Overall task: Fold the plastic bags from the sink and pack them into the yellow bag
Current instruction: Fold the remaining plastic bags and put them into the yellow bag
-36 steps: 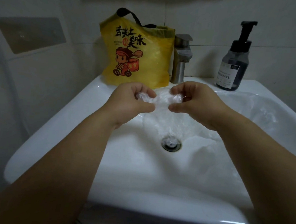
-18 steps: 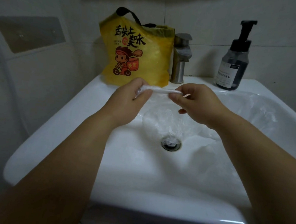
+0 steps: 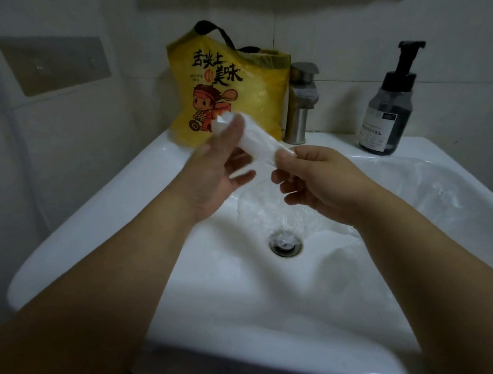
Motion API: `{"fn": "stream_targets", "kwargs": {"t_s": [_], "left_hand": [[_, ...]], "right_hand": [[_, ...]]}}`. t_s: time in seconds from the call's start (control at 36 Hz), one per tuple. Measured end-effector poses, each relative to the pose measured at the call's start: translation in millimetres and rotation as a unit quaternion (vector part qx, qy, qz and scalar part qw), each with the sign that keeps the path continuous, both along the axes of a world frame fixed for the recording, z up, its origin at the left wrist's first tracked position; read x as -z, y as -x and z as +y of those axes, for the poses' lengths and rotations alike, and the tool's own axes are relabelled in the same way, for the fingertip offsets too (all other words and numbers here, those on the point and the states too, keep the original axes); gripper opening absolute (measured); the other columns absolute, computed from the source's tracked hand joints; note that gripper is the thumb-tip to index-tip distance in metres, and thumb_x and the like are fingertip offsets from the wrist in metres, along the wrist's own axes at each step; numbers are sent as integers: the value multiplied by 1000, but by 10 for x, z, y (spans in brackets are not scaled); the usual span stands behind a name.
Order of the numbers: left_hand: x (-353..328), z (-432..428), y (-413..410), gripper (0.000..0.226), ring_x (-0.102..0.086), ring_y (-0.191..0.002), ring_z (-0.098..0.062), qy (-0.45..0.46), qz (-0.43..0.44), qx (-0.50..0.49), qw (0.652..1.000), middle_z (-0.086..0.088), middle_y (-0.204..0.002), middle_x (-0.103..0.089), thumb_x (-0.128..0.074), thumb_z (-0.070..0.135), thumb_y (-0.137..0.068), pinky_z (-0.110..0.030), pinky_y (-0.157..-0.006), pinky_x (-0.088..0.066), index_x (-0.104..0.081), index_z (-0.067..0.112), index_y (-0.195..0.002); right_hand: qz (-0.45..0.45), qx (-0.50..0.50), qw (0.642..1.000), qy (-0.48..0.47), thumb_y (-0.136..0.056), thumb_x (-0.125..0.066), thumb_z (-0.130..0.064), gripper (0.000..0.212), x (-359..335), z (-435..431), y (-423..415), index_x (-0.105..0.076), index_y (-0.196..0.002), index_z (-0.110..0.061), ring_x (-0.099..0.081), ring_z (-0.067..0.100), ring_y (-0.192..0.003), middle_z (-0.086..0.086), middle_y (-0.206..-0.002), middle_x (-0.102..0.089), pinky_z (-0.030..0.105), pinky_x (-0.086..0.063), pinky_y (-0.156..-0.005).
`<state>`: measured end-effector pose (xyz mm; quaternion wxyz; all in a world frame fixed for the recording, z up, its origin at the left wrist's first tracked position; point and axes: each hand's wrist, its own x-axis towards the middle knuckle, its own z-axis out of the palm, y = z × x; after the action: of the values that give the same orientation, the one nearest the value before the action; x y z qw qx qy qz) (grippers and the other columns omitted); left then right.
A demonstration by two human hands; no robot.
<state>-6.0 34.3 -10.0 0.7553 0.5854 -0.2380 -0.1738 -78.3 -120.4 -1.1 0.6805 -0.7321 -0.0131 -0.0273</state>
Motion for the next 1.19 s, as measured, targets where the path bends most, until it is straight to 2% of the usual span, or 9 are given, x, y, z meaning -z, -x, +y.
{"fn": "stream_targets", "kwargs": {"t_s": [0.03,0.17,0.28,0.36,0.53,0.64,0.83,1.0,1.19], "left_hand": [[43,-29,32,105,-65,-99,-12,-32,-6,18,999,-1,-112,-66,-81,75,-39,-28,-81,-55,-58,16,-123],[132,-245,207,39,-66,-80,-12,-109,-28,18,993,1,-85,-71,-57,51,-87,-27,-73,-53,-69,15,-98],[100,-237,126,38,-64,-82,-15,-77,-12,-8,997,2,-94,-71,-36,40,-103,-27,-74,-52,-70,26,-98],[44,-177,76,42,-65,-82,-14,-41,30,-20,999,0,-85,-72,-33,39,-104,-30,-79,-53,-70,21,-95],[18,-132,38,28,-51,-46,-1,-31,33,-160,986,8,-55,-60,-59,33,-95,-17,-48,-44,-67,15,-76],[13,-53,-8,15,-44,-49,-4,-20,29,-203,978,4,-57,-46,-73,29,-85,-16,-51,-46,-62,18,-84],[8,-7,-24,19,-53,-51,-3,-47,-24,-157,986,4,-58,-52,-68,27,-87,-15,-54,-51,-57,14,-80],[23,66,-55,11,-63,-63,-4,-114,-82,-97,985,0,-73,-67,-60,17,-94,-16,-62,-54,-66,10,-89],[-34,131,-11,15,-64,-65,-3,-166,-63,-18,984,-5,-83,-71,-51,13,-99,-16,-63,-55,-63,8,-93]], "right_hand": [[-3,-3,1000,-9,-97,-52,-21,21,14,43,-5,-61,-81,-10,-50,10,-59,0,-68,-60,20,-45,-53],[-10,17,999,38,-97,-51,-12,16,131,202,-61,-64,-91,-7,-52,12,-60,2,-68,-57,21,-41,-52],[-2,-4,999,41,-96,-54,-26,22,117,169,-69,-64,-80,-13,-50,9,-60,-2,-66,-57,21,-41,-54],[14,-11,999,28,-96,-55,-20,18,78,118,-56,-65,-85,-10,-47,7,-56,-1,-64,-55,20,-42,-53],[43,-12,999,14,-94,-57,-18,17,61,60,-54,-61,-83,-6,-44,12,-57,2,-63,-53,20,-42,-52],[40,-14,999,-1,-94,-58,-18,18,58,45,-55,-60,-81,-6,-45,13,-58,4,-65,-53,20,-45,-52],[8,64,996,-54,-92,-61,-12,13,63,2,-82,-66,-92,0,-55,12,-62,11,-81,-60,22,-56,-60],[-7,93,994,-49,-91,-60,-6,9,13,-90,-70,-65,-84,-3,-57,10,-57,10,-74,-61,20,-54,-56],[17,54,998,-30,-91,-59,-4,7,-15,-206,-34,-65,-87,-5,-60,7,-55,7,-71,-61,19,-53,-55]]}}
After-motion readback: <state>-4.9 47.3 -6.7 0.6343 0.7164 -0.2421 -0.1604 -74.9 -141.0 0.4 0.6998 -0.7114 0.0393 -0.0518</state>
